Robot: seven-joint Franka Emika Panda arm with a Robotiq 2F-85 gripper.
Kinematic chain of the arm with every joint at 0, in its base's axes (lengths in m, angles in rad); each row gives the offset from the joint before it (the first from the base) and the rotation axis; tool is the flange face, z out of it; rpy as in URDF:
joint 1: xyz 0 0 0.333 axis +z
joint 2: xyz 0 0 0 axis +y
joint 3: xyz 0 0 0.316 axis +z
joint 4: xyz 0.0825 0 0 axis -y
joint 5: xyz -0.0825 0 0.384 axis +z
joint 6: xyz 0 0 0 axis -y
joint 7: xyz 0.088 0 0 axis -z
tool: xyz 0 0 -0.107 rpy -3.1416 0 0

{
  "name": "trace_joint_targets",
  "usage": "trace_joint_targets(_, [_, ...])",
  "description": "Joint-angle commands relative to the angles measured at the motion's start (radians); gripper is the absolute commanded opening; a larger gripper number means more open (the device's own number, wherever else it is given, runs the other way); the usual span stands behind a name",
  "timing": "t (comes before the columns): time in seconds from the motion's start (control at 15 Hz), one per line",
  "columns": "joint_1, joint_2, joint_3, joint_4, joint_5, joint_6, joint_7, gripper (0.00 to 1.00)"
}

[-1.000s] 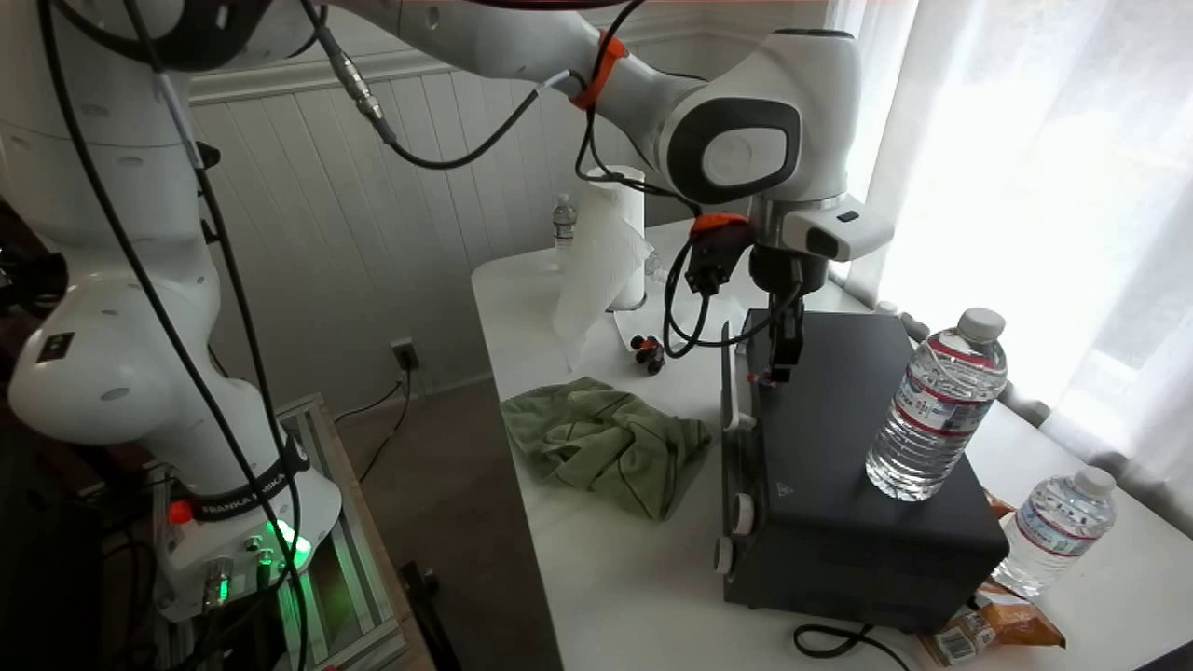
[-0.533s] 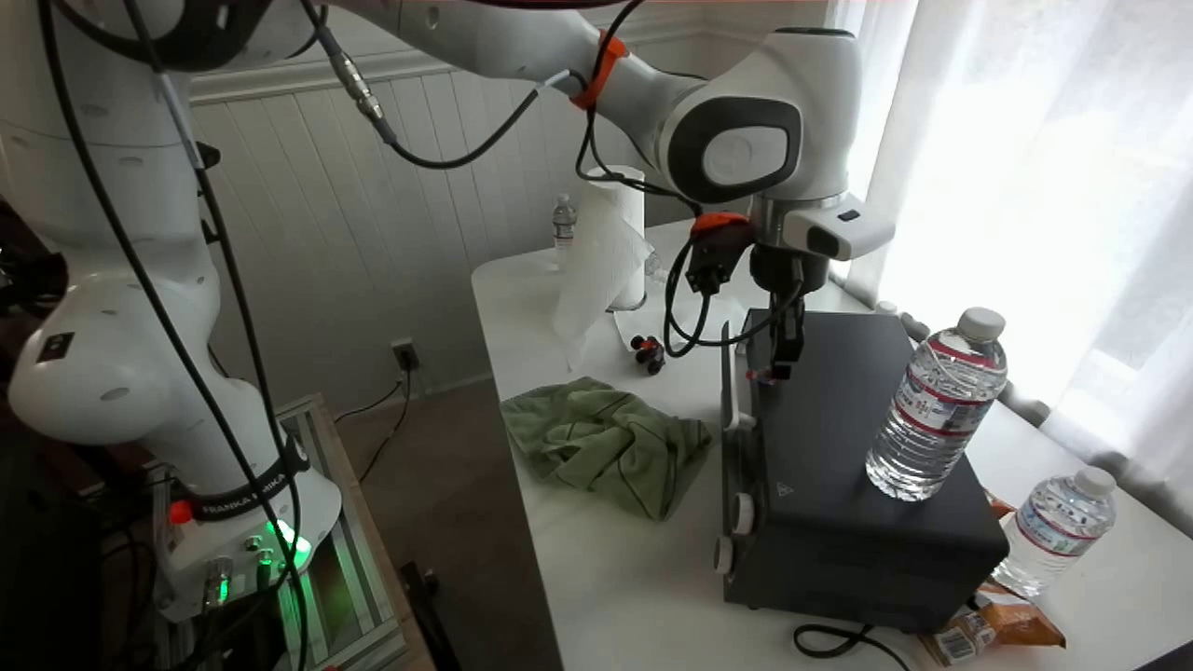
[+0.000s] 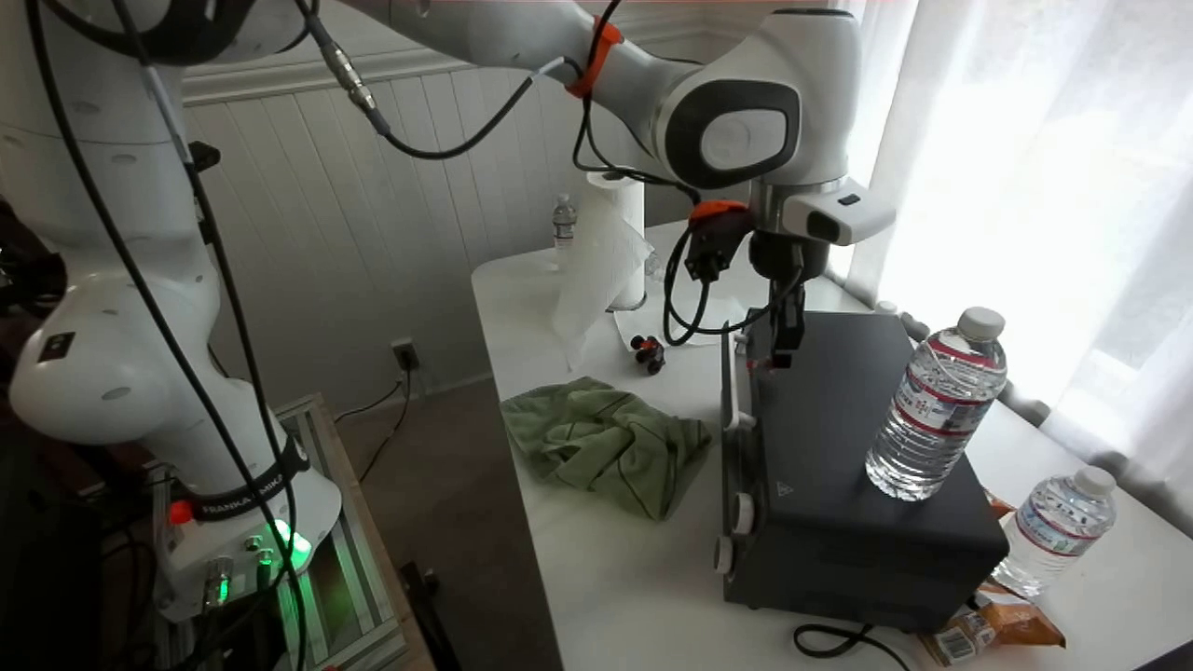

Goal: Put the orange dice on top of the paper towel

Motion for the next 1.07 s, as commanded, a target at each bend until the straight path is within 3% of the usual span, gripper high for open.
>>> trace_joint_targets(0.0, [0.029, -0.099, 0.001, -0.065, 0.005, -0.060, -0.003, 0.07])
trace_joint_targets(0.2, [0.054, -0.173, 0.019, -0.130, 0.005, -0.066, -0.023, 0.07])
trace_joint_targets(0.8, [0.160, -0.329, 0.131, -0.377, 0.015, 0.128, -0.068, 0.04])
trace_joint_targets(0.87, [0.148, -0.266, 0.118, -0.288, 0.000, 0.072, -0.038, 0.17])
trace_joint_targets(1.0, [0.161, -0.283, 0.134, -0.327, 0.000, 0.101, -0.039, 0.17])
